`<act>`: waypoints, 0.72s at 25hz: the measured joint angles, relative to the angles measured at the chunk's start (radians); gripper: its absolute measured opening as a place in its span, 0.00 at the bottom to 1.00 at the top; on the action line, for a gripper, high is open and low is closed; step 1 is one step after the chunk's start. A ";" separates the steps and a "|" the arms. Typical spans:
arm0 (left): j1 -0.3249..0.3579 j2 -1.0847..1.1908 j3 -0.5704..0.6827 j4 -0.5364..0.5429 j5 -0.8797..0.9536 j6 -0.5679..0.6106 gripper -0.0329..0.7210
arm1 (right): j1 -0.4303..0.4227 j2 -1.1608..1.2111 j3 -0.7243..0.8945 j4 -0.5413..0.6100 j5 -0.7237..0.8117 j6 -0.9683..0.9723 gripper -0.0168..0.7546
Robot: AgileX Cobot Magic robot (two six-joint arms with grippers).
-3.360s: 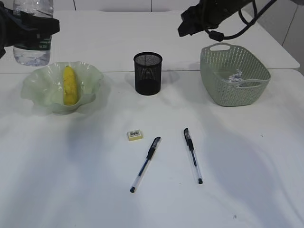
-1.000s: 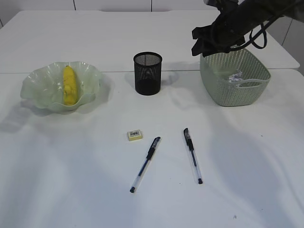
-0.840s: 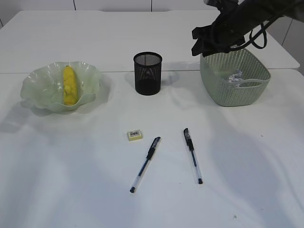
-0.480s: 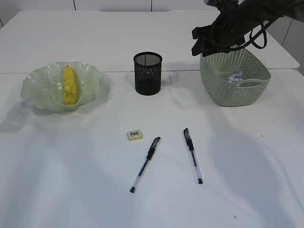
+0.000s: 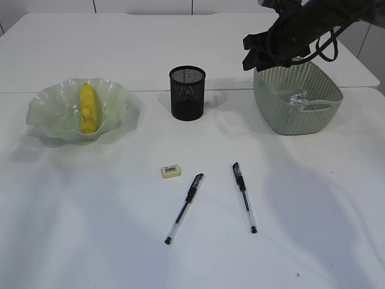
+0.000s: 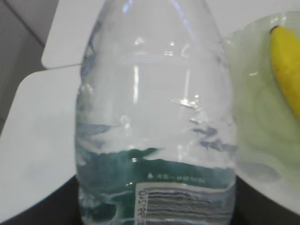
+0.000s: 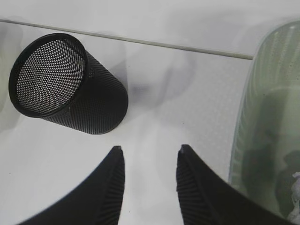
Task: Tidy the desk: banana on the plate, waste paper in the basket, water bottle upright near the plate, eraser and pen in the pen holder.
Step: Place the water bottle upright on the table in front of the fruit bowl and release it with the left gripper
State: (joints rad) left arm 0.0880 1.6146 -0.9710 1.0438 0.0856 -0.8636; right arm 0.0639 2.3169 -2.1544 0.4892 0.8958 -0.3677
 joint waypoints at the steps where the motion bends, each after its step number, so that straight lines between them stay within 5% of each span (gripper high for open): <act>1: 0.000 0.000 0.000 0.002 -0.032 -0.002 0.55 | 0.000 0.000 0.000 0.000 -0.001 0.000 0.39; 5: 0.018 0.000 0.000 0.015 -0.184 -0.002 0.55 | 0.000 0.000 0.000 0.000 -0.013 -0.009 0.39; 18: 0.236 0.097 0.000 0.054 -0.663 0.007 0.55 | 0.000 0.000 0.000 0.000 -0.020 -0.031 0.39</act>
State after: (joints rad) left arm 0.3242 1.7114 -0.9710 1.0982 -0.5771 -0.8570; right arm 0.0639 2.3169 -2.1544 0.4892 0.8762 -0.3989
